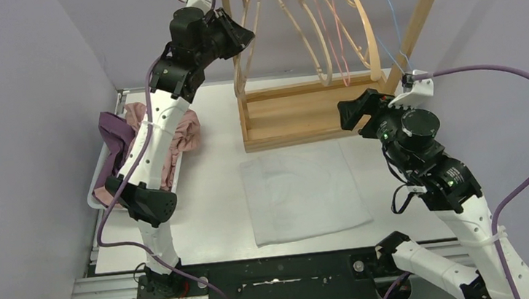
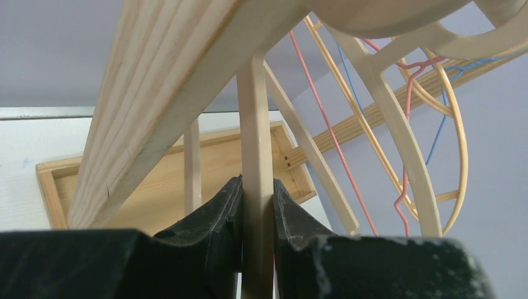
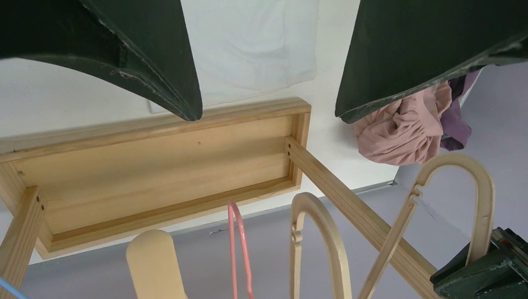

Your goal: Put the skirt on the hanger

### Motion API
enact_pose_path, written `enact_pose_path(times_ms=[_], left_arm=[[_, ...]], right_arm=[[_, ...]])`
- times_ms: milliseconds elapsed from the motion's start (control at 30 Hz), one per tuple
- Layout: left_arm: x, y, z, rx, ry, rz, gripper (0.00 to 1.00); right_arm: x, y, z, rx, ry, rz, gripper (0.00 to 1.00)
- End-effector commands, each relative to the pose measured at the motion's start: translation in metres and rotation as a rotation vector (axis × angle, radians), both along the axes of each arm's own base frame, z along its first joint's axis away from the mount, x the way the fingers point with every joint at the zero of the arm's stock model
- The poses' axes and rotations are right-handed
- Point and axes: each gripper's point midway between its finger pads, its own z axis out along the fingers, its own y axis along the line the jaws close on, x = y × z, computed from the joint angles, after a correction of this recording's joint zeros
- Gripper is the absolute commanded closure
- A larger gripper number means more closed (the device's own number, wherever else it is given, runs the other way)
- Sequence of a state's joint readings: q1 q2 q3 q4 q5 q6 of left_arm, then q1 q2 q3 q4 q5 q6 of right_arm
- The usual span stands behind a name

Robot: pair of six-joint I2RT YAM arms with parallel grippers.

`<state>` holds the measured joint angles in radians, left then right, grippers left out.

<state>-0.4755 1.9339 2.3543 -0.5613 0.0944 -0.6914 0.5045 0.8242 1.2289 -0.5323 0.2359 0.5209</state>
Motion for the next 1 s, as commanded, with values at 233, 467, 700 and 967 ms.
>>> enact_pose_path(times_ms=[233,467,700,967], left_arm=[[-0.032,0.027,0.107,0.053,-0.36,0.051,1.0],[-0.053,0.04,0.111,0.054,-0.348,0.062,1.0],[-0.088,0.05,0.082,0.102,-0.29,0.019,1.0],[-0.133,0.091,0.025,0.192,-0.194,0.081,1.0]], right_arm=[[-0.003,-0.005,0.007,0.022,-0.027,-0.015,0.2],[-0.002,-0.001,0.01,0.023,-0.037,0.003,0.19],[-0.002,0.013,0.013,0.01,-0.06,0.079,0.18],[0.002,0.043,0.014,0.002,-0.052,0.223,0.17]])
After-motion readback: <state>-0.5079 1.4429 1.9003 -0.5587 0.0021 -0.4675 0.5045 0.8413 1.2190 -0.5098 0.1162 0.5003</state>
